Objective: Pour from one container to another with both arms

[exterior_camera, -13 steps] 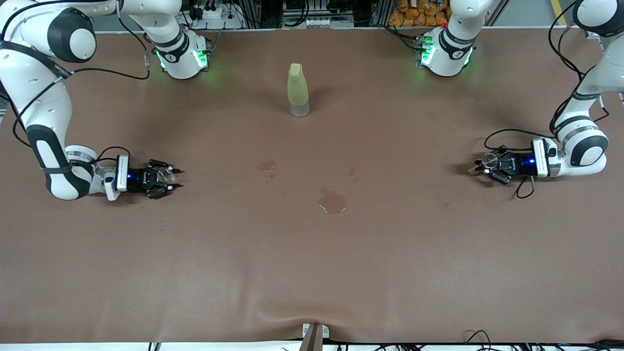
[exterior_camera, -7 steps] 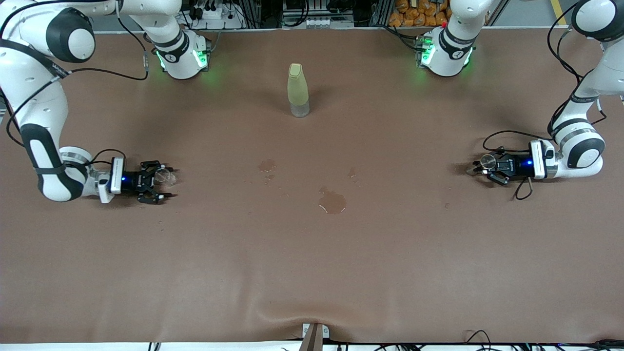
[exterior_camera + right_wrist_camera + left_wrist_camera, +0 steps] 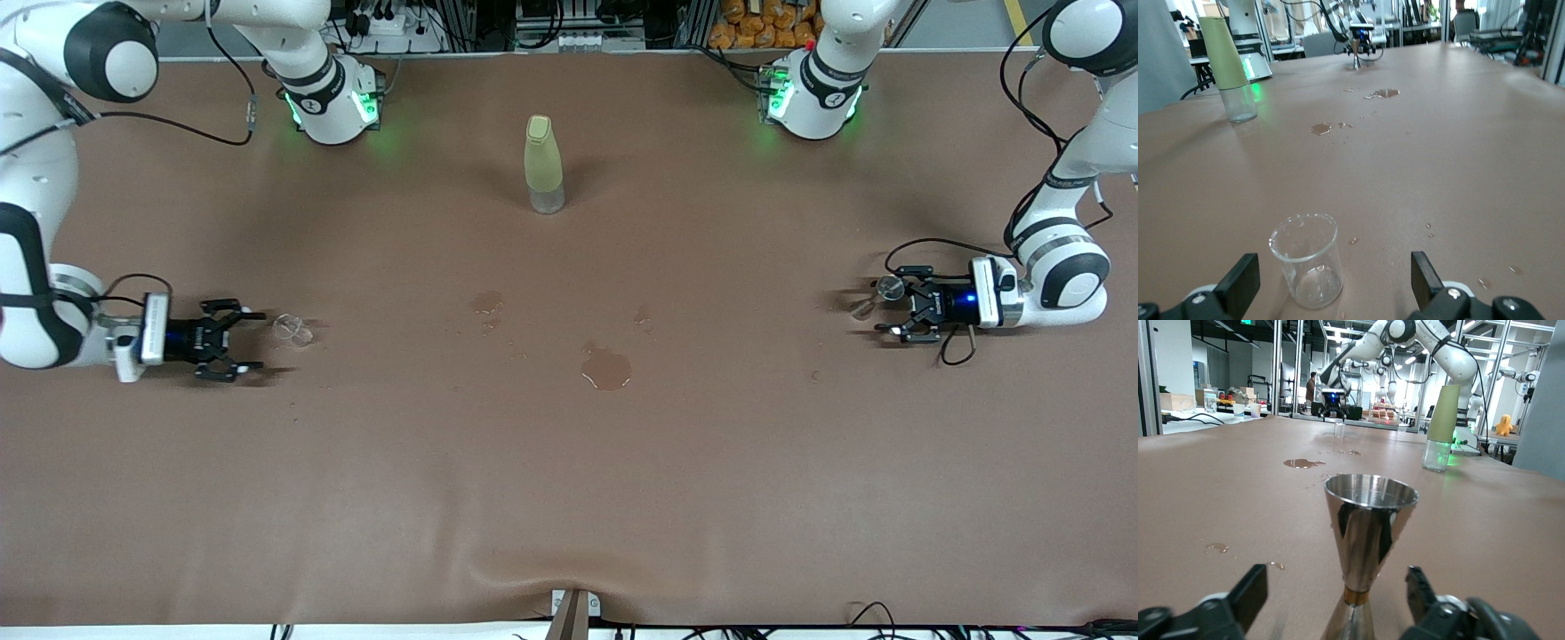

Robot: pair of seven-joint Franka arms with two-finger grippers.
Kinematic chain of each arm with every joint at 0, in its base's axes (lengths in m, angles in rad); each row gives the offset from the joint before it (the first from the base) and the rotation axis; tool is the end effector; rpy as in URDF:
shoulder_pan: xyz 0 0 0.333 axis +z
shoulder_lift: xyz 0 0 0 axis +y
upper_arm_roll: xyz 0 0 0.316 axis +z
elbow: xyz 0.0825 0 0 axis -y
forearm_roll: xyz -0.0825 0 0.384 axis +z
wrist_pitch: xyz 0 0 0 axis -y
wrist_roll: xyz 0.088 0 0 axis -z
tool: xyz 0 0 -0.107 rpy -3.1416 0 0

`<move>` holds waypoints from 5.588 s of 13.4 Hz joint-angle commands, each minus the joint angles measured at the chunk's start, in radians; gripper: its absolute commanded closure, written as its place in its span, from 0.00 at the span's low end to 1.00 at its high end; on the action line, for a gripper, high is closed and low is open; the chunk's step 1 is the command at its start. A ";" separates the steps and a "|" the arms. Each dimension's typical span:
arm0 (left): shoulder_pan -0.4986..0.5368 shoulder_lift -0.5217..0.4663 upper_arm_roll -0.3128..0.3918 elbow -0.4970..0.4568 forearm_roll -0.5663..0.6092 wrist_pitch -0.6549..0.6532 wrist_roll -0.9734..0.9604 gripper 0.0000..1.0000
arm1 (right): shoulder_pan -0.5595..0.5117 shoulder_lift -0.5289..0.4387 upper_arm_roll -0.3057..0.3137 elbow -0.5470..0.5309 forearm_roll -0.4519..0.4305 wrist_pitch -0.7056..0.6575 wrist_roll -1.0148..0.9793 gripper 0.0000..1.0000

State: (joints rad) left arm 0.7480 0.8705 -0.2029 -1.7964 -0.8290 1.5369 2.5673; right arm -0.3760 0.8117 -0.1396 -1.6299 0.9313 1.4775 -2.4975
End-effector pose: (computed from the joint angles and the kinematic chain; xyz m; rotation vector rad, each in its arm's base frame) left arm 0.4935 0.2010 0.0818 1.3454 -1.2767 1.0135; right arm 0.5631 -0.2057 0.1411 -1.4732 -1.4665 -0.8452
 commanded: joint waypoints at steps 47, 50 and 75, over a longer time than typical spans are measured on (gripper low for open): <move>-0.631 -0.608 -0.053 0.354 0.814 -0.066 -2.491 0.00 | 0.255 -0.813 0.186 0.073 -0.927 0.078 2.427 0.00; -0.625 -0.630 -0.046 0.357 0.808 -0.066 -2.488 0.00 | 0.250 -0.807 0.183 0.079 -0.916 0.073 2.425 0.00; -0.756 -0.737 0.135 0.376 0.789 -0.104 -2.668 0.00 | 0.279 -0.787 0.189 0.101 -0.924 0.067 2.430 0.00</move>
State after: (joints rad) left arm -0.0386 0.1255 -0.0712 -1.4173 -0.0587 1.4057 -0.0698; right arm -0.0977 0.0318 0.0477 -1.5340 0.0252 1.5477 -0.0854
